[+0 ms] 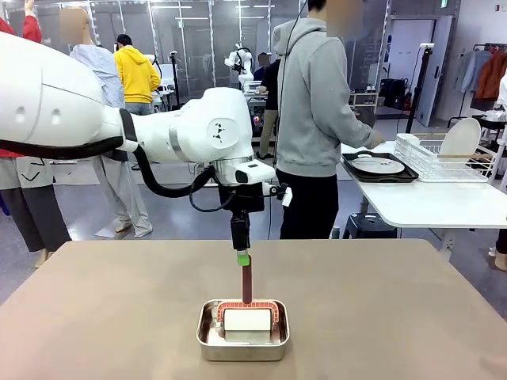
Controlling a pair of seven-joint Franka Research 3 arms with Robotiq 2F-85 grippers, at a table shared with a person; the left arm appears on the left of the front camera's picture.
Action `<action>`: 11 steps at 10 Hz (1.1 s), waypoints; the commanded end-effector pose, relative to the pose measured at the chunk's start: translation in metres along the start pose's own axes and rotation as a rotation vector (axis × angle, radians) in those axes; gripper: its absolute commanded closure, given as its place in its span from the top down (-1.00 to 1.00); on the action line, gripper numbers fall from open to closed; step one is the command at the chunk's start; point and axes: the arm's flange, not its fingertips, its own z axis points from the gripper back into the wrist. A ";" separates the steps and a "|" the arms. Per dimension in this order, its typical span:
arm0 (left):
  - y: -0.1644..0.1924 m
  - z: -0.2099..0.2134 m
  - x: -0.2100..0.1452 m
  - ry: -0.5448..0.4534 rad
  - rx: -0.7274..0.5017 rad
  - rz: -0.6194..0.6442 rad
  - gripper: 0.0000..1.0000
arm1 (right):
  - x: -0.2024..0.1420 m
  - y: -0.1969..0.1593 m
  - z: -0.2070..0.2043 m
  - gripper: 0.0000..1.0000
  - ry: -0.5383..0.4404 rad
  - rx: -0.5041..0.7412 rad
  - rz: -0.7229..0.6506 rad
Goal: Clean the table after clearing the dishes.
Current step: When the right (or left) Handle tray is removed, use the right hand (or left hand) to clean the right (or left) side of the table with the Lint Roller.
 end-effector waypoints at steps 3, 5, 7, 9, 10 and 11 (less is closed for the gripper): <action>0.010 -0.027 0.012 0.049 -0.124 0.049 1.00 | -0.003 0.003 0.002 1.00 0.011 -0.002 -0.002; 0.008 -0.039 0.013 0.048 -0.186 0.032 1.00 | -0.003 0.003 0.002 1.00 0.011 -0.002 -0.002; 0.007 -0.046 0.012 0.065 -0.194 0.021 1.00 | -0.003 0.003 0.002 1.00 0.011 -0.002 -0.002; 0.007 -0.046 0.013 0.074 -0.177 0.014 -0.20 | -0.003 0.003 0.002 1.00 0.011 -0.002 -0.002; 0.007 -0.046 0.014 0.078 -0.179 0.011 -0.67 | -0.003 0.003 0.002 1.00 0.011 -0.002 -0.002; 0.007 -0.046 0.015 0.079 -0.181 0.008 -1.00 | -0.003 0.003 0.002 1.00 0.011 -0.002 -0.002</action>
